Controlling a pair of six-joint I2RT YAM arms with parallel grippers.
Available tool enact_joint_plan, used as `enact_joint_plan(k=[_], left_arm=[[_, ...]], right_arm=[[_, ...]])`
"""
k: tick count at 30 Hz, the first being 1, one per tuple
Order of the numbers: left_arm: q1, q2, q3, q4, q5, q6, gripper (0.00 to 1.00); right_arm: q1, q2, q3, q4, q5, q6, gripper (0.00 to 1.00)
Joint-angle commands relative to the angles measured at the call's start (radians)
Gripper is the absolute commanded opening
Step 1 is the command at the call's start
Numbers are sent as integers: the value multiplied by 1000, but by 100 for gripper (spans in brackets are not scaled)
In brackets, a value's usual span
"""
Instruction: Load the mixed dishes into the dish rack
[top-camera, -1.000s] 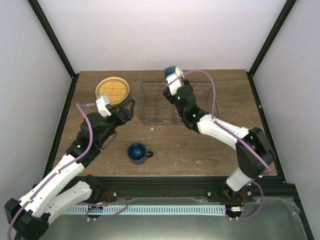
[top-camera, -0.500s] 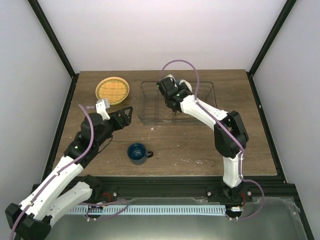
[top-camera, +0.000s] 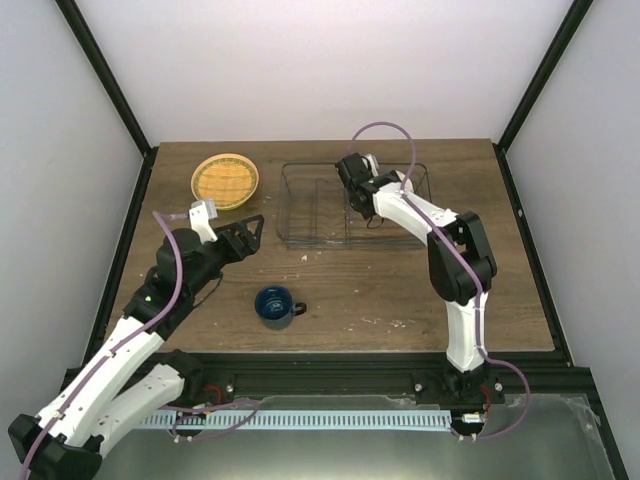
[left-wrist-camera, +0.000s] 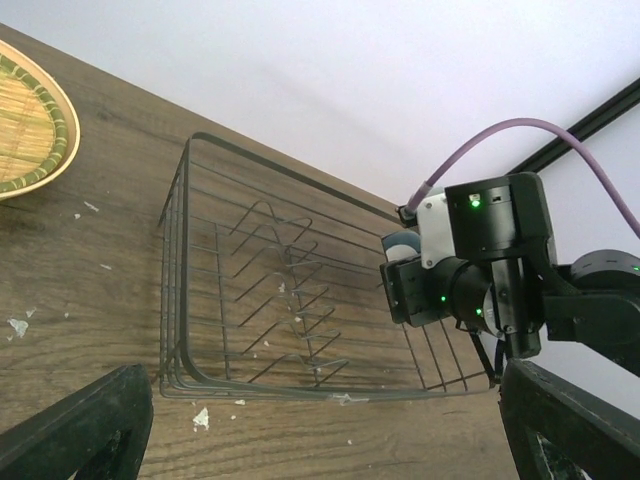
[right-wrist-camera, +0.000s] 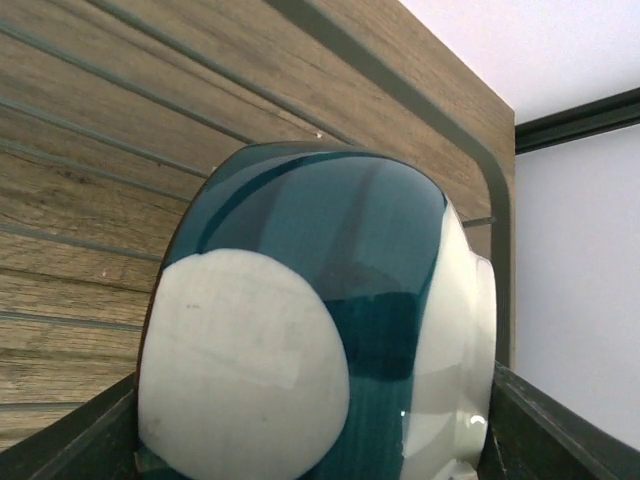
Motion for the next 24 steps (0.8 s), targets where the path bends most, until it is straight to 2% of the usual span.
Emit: enact_joint_plan(k=[1,7,21,24], left_arm=[[6,4,-12,3,15,13,96],[8,27,-21,20,32,9,96],[7,56,-24,41,46,-7,96],[7,59,-27,40,46,-9,96]], right_arm=[[-12,18,5,43,44,-15,9],[-22,55,0,49,40,-37,14],[-70,80,-65,141,88,-120,10],[-70,86,-64,138,81,-121,15]])
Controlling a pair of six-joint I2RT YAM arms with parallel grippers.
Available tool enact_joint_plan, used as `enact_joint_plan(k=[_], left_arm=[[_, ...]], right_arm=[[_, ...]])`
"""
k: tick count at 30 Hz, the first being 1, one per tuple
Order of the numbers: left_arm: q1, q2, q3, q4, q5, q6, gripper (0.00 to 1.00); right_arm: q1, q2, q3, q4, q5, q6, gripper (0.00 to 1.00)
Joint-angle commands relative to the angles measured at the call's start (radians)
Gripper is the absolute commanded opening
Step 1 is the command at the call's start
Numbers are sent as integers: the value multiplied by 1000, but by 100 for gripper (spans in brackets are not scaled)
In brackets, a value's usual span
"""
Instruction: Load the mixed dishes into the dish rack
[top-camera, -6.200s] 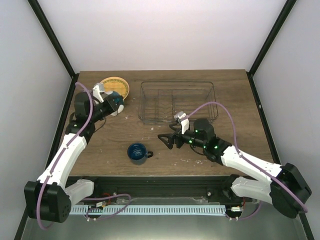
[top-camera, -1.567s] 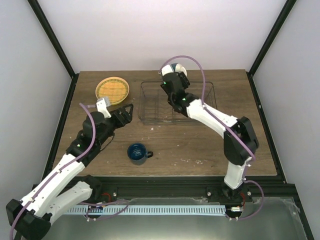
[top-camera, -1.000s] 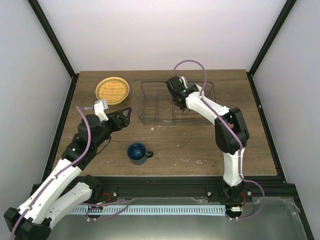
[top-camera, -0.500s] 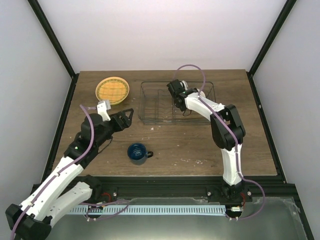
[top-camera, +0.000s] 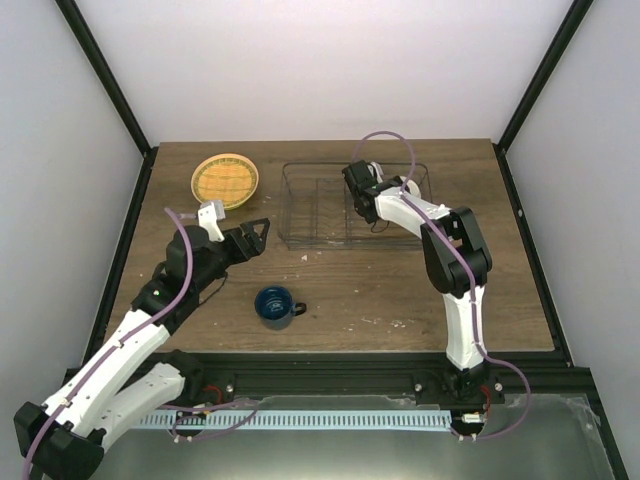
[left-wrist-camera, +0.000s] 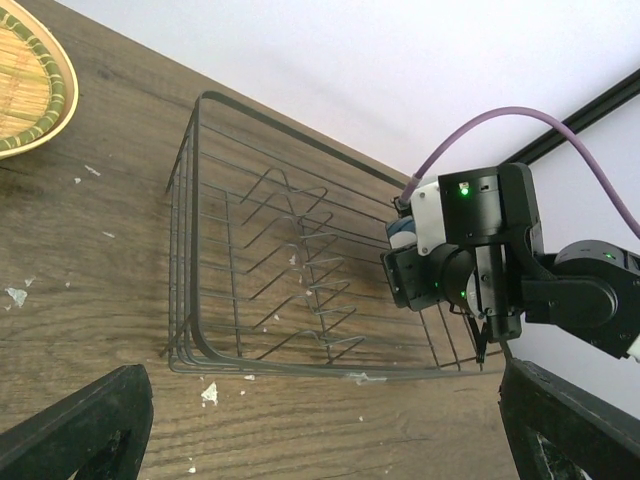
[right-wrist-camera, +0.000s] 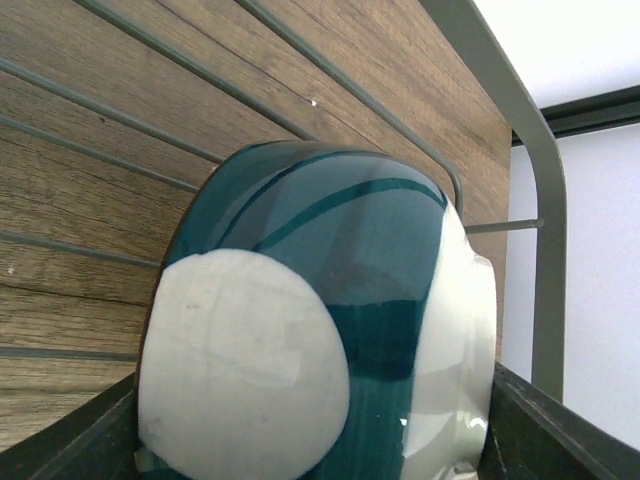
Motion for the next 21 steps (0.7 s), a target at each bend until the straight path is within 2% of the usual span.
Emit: enact_joint_plan(k=[1,9,17,21], left_arm=[[3,3,-9,30,12,-3,96],[4,15,-5,32,23,3,96],[3,24,4,26,29,7,96],[3,26,12,18,27,12,96]], right_arm=[[-12,16,0,21,40,-14,19],[-10,24,21,-63,-37,30,40],[5,11,29,-95,-194,40,70],[11,13,36,-108,-230,34,77]])
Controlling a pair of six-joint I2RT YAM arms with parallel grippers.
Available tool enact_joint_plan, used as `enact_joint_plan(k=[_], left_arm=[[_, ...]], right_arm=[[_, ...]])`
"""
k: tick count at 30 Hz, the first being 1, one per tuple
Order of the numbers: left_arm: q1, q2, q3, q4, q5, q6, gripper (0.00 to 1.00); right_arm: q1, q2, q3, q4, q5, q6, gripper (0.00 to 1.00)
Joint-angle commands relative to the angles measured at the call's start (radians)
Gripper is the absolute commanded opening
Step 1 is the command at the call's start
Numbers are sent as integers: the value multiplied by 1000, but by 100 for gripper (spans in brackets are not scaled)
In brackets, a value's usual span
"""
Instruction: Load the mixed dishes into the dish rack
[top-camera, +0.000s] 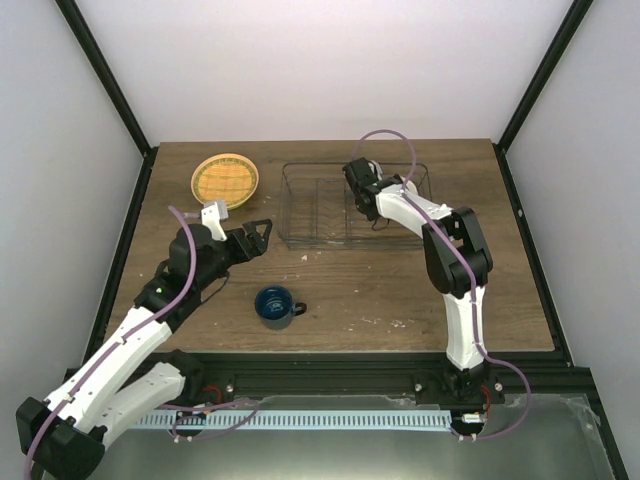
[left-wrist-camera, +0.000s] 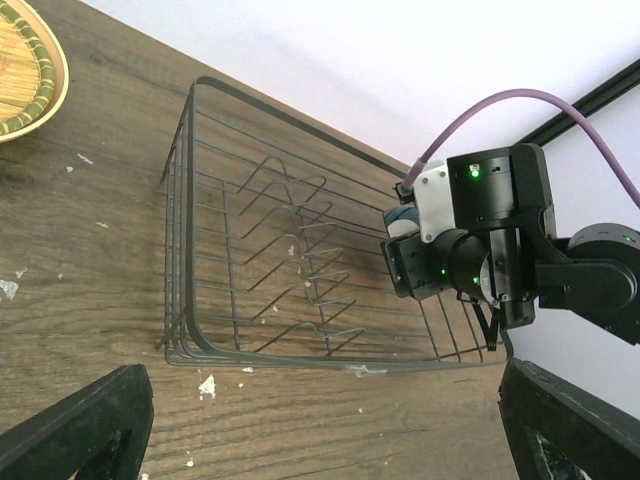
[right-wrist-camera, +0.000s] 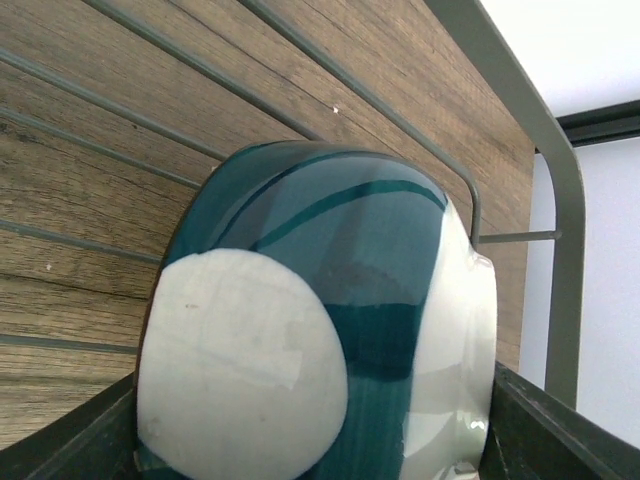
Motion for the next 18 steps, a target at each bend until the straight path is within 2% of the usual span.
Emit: enact_joint_plan(k=[1,4,8,13,18], left_arm=[[3,5,14,11,9,14,96],[2,9,18,11,10,15,96],[4,18,20,13,16,17,96],[4,25,25,13,18,19,96],[5,31,28,15,19,19,96]], right_arm=[[12,13,14,-77,-171,28,79],[15,18,20,-92,-183,21,80],[17,21,18,-96,-185,15,90],[18,16,14,-86,-196,8,97],[25,12,13,-81,-186,3,98]])
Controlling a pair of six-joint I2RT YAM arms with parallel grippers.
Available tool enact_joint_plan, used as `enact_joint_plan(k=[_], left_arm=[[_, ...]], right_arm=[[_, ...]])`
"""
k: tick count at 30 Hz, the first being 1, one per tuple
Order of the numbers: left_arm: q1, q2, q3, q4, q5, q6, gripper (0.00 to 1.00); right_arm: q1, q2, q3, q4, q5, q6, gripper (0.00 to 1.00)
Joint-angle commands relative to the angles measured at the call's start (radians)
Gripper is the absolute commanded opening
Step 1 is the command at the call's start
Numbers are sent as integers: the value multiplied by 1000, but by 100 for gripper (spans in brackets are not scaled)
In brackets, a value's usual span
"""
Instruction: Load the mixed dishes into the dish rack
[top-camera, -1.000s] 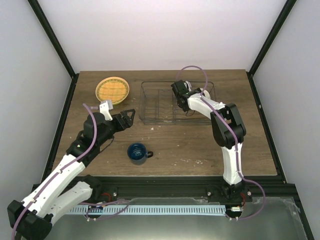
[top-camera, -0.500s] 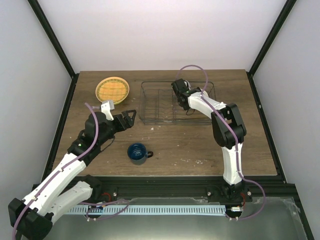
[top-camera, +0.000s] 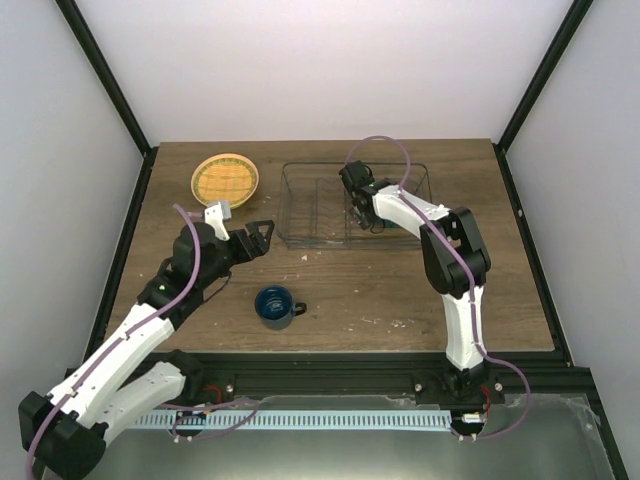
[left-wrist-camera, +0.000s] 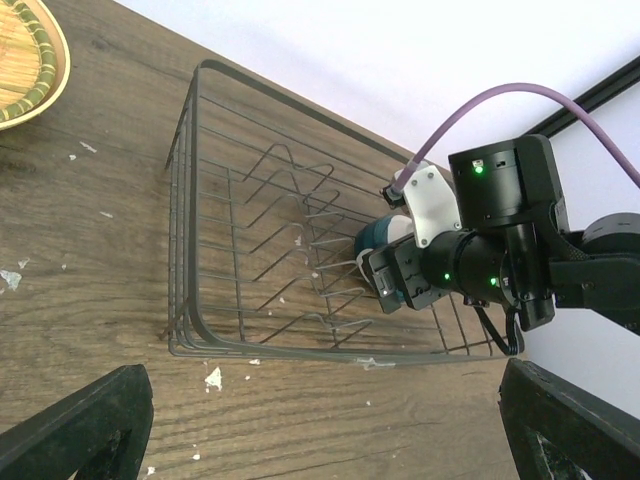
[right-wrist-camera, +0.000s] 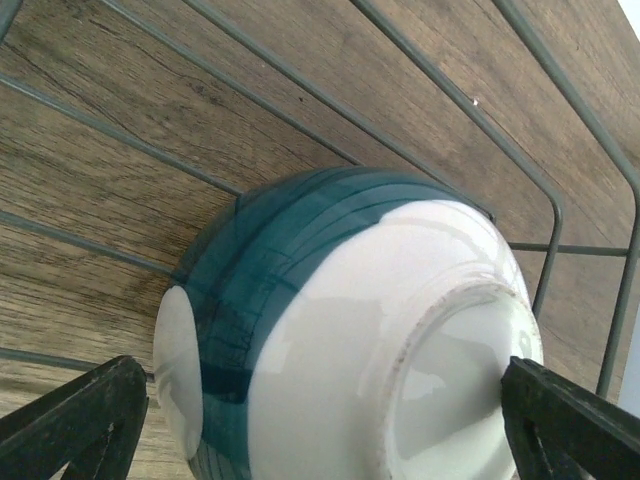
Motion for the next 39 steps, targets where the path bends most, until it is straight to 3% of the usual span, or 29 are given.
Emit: enact_joint_plan(k=[1,27,34,39], left_arm=[[5,4,28,14,14,16,96],[6,-21,25,-29,-12,20,96],[6,-31,25,-35,-15,23,96],[6,-30,40,-79,-50,46,96]], right_arm=[[8,4,2,-11,-6,0,98],[-52,-47,-59,182,252,-135,99],[-44,-94,-67,172,208,-109,99],[-2,-179,-110,192,54,-103,99]])
